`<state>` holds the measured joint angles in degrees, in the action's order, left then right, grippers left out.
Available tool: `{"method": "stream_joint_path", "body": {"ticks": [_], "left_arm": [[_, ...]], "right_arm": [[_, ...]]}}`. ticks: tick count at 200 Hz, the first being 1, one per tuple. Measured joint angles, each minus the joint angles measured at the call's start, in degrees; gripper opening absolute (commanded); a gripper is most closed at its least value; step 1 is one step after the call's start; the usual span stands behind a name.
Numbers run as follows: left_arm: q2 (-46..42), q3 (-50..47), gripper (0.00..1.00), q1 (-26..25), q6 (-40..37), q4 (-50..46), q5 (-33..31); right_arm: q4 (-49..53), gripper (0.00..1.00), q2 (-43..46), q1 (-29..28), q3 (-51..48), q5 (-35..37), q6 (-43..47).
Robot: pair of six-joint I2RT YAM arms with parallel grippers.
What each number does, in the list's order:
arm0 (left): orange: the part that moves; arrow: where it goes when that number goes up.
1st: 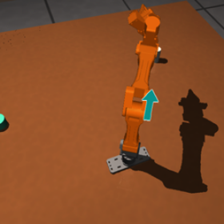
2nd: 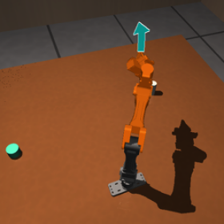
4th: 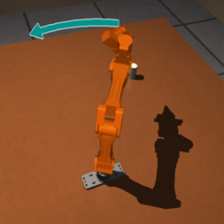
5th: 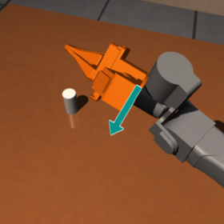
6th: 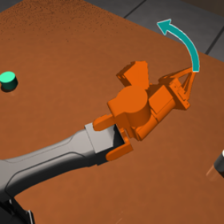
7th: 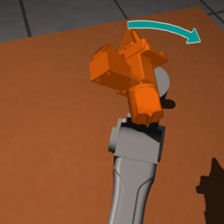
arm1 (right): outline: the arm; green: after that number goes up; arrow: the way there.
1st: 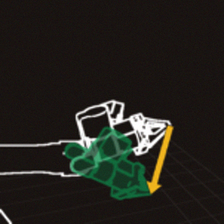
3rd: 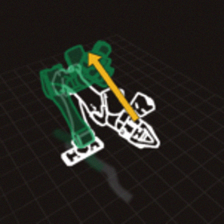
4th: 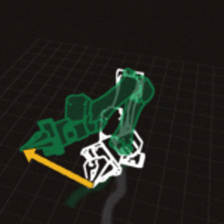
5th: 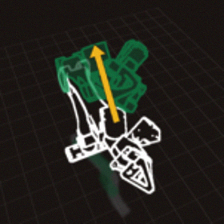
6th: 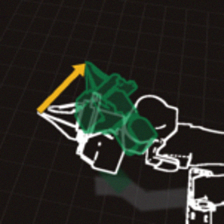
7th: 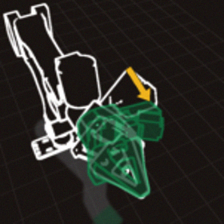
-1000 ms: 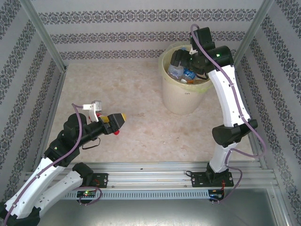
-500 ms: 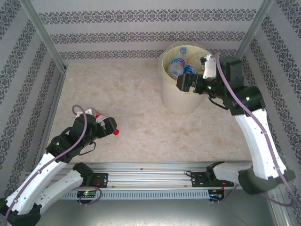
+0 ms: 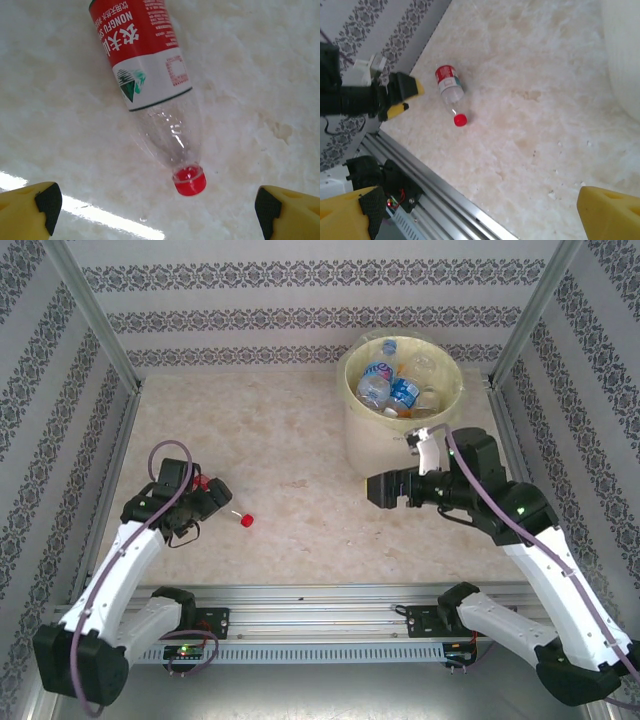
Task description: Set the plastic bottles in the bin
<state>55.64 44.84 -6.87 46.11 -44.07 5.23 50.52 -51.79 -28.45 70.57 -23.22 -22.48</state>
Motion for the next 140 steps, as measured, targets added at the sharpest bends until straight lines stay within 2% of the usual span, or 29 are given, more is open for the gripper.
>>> {"method": "stream_joint_path", "body": {"ticks": [26,61,140], "left_arm": [[5.29,-0.31,1.0,5.64,-1.46,3.5,4.48],[12.07,-0.31,1.0,10.73,-2.95,8.35,9.88],[23.12,-0.26,0.99,14.86,-5.29,15.21,15.19]], "right_arm": [[-0.46,0.98,2.67,-0.72,-4.5,0.26,-1.01],[-0.7,0.98,3.72,-1.07,-6.88,0.87,-1.73],[-1.42,0.98,5.2,-1.81,-8.66,1.57,-3.41]]}}
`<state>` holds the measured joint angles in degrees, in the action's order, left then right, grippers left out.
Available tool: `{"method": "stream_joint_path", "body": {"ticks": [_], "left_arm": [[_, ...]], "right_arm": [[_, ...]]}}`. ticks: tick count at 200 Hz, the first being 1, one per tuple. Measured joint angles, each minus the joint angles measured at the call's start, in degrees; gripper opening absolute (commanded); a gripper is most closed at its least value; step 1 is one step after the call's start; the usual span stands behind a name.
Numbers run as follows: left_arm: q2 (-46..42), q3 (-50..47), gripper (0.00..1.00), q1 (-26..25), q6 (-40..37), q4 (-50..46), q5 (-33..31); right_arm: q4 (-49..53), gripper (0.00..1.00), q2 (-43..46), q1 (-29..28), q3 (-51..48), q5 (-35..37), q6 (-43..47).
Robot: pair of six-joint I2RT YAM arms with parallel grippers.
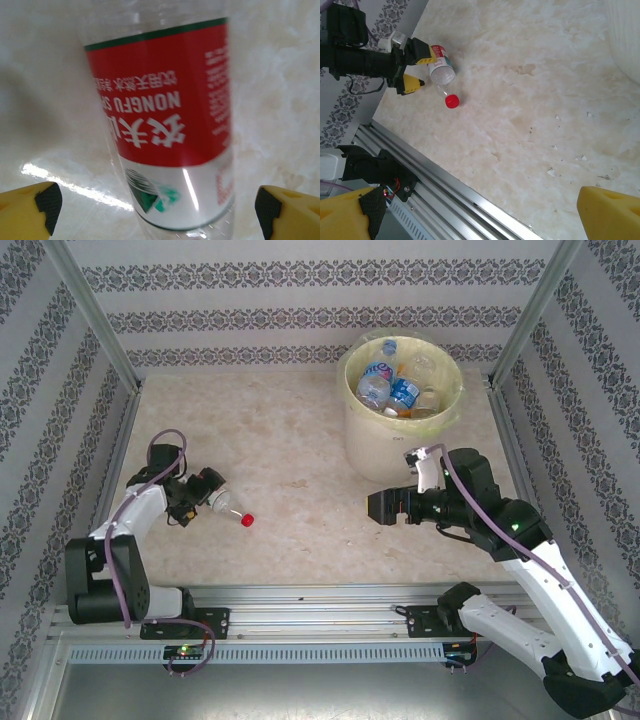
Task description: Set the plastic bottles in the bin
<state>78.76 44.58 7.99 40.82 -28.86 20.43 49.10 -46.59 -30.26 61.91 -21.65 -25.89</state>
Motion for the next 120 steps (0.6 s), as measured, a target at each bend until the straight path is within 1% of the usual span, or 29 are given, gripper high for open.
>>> {"method": "stream_joint_path", "body": {"ticks": [44,69,101,120], "left_arm": [[4.85,2.1,0.95,1.44,-2.01,1.25,0.68],[6.99,3.08,0.89,2.08,-2.69,2.99,1.95],[9.75,3.39,0.73,2.32,-3.1,4.61,4.0],[10.05,3.43,0.6,2.32,-3.34,4.9,5.09]], "right_arm": [[-0.15,0.98,0.0,-0.07,-0.55,0.5,-0.96],[-0.2,0.98,-0.07,-0.57,-0.61,0.81,-1.16],[-1.46,0.98,-0.22,-1.44,-1.97,1.07,-1.62],[-1.66,0.98,-0.5,-2.54,-2.64,1.27,-2.1]]}}
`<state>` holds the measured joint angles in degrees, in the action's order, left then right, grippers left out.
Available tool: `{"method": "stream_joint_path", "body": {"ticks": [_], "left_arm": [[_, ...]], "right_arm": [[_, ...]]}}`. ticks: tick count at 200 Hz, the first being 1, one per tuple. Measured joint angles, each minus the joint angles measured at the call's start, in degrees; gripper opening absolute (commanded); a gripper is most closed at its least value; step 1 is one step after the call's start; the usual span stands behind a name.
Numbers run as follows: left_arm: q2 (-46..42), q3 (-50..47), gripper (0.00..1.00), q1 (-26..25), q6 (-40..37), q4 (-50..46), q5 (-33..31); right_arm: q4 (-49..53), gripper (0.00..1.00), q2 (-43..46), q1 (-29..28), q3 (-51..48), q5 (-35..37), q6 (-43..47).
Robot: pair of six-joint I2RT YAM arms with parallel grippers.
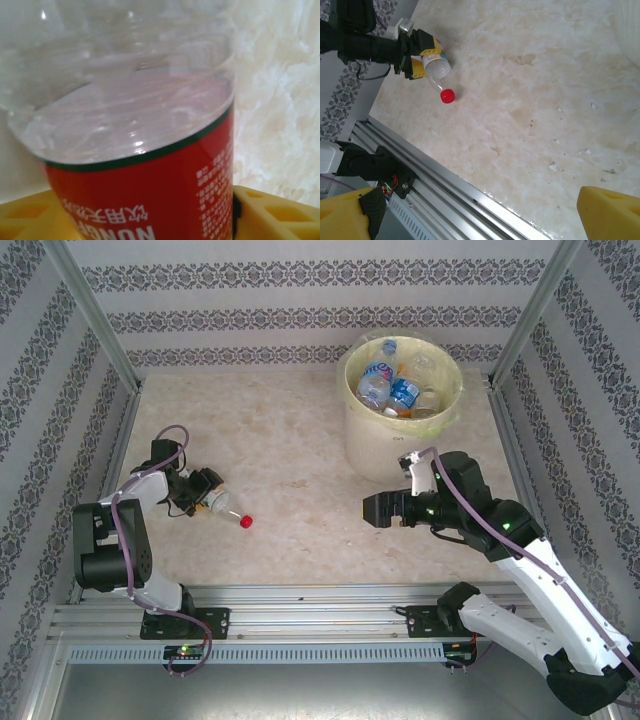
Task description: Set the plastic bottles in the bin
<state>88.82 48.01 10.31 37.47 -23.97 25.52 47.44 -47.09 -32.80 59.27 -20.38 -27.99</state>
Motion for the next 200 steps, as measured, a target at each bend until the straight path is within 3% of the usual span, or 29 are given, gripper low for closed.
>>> {"method": "stream_joint_path", "body": {"ticks": [40,68,135,200], "left_arm": [[-0.76,0.02,0.57,-0.07,-0.37,0.33,2.82],[-6.27,-0.68,0.58,-2.27,-0.85,0.63,4.39],[-25.05,-2.67,0.59,-15.26,6.4,1.09,6.45],[-32.17,-4.22,0.61,-30.97,19.67,1.27,1.66]], "right_arm": [[-0.92,0.98,0.0,-0.74,-0.59,0.26,-0.63],[-3.65,0.98,-0.57,-1.92,-2.21,0.11,-2.16],[-16.92,0.98,-5.4,-9.42,-8.63,0.0,-9.64],[-26.45,0.98,-14.08,-15.89,-8.85,1.05,-13.05]]}}
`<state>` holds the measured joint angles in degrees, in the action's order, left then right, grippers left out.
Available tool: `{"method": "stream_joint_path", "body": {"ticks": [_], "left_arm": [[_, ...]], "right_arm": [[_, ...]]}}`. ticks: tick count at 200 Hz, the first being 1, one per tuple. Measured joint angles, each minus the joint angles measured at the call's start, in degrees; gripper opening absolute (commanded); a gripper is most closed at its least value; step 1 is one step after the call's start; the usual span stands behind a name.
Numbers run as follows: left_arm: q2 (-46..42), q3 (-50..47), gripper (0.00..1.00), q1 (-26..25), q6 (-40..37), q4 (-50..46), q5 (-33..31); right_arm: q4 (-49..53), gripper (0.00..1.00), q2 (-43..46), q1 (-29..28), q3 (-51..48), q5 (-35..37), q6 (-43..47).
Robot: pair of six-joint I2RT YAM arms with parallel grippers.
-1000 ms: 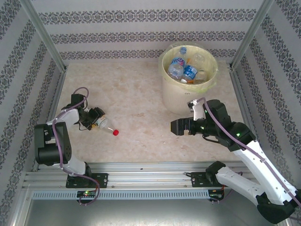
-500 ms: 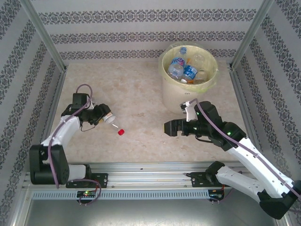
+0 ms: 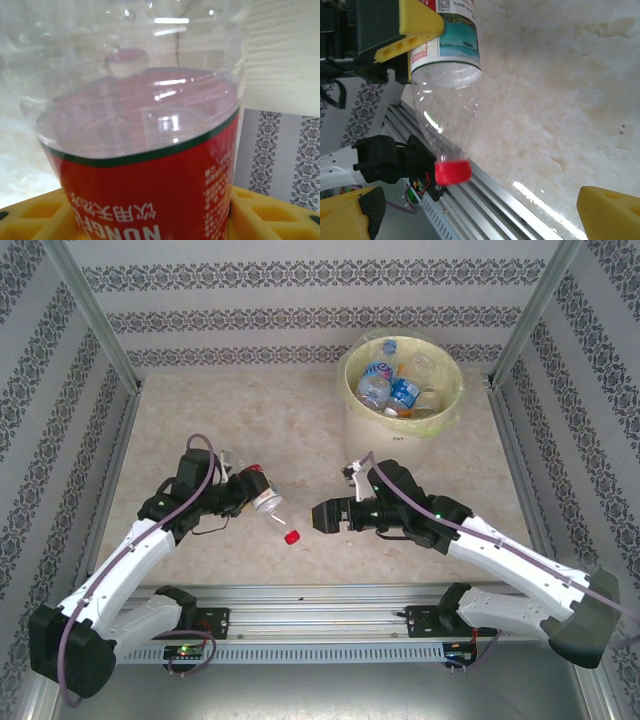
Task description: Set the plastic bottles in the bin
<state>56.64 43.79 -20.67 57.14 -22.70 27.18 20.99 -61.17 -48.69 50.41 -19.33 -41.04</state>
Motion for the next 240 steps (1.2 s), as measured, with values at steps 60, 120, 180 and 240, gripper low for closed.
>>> {"method": "stream_joint_path", "body": {"ticks": [60,120,180,240], "left_arm": [[2.05,0.07,0.61,-10.29,6.97,4.09,-4.83],[5.07,0.42,0.62,-14.29,10.73,9.27,-6.95],[6.12,0.72,0.66,-14.64,11.47,11.06,-7.06],[6.1,2.89,1.0,-15.02,11.8,14.86,-5.33]], "right_arm": [[-4.11,0.98,-7.06,-3.23,1.86,0.5,-1.53],[-4.83,0.88,-9.94,-4.46,3.13,1.38,-2.62],[-3.67,0.61,-10.05,-4.46,3.13,4.68,-3.04],[-0.96,0.57,-4.72,-2.99,3.1,6.69,-2.73]]}}
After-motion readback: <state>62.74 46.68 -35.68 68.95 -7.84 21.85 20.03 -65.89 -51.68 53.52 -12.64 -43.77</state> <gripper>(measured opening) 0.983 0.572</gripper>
